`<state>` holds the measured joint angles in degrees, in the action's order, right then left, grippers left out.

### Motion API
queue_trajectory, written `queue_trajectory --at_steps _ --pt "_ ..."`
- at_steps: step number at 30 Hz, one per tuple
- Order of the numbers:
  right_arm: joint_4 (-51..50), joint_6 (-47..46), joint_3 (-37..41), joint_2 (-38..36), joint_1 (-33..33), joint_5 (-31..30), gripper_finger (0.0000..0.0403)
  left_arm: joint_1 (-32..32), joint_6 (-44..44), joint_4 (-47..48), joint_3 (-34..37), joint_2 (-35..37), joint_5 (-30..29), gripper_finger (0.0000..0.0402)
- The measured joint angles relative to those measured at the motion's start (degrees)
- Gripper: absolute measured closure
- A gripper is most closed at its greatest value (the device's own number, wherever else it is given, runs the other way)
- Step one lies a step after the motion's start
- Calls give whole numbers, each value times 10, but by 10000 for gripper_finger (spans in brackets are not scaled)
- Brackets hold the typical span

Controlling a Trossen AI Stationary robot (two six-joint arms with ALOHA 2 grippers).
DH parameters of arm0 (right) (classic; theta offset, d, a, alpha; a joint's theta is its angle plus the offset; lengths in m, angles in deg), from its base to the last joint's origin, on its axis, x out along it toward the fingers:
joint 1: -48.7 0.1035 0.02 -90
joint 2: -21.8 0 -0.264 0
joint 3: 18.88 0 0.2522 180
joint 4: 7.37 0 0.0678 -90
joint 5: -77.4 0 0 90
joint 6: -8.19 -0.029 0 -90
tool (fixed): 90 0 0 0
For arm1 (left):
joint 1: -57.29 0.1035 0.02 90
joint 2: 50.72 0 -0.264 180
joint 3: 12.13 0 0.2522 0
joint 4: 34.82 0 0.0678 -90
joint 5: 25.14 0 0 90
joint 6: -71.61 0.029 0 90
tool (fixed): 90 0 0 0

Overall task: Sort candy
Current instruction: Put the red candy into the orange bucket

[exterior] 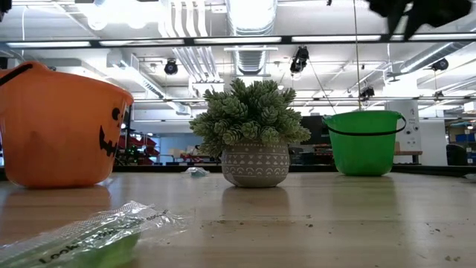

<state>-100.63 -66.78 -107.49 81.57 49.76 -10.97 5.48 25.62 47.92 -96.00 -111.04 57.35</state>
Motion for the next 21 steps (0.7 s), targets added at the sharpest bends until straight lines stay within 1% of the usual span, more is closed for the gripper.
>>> queue_trajectory --at_steps 3,5,12,16,21 --pt "-18 -80 0 8 85 -26 282 0 5 6 -2 11 -23 295" --pt "-18 -115 0 17 126 -33 282 0 4 13 -2 20 -31 295" --pt "-24 -254 0 70 243 -32 282 0 1 11 -2 41 -41 295" --pt "-20 -336 0 115 308 -30 282 0 1 10 -2 43 -41 295" --pt "28 -407 1 167 364 16 281 0 5 10 -2 43 -41 295"
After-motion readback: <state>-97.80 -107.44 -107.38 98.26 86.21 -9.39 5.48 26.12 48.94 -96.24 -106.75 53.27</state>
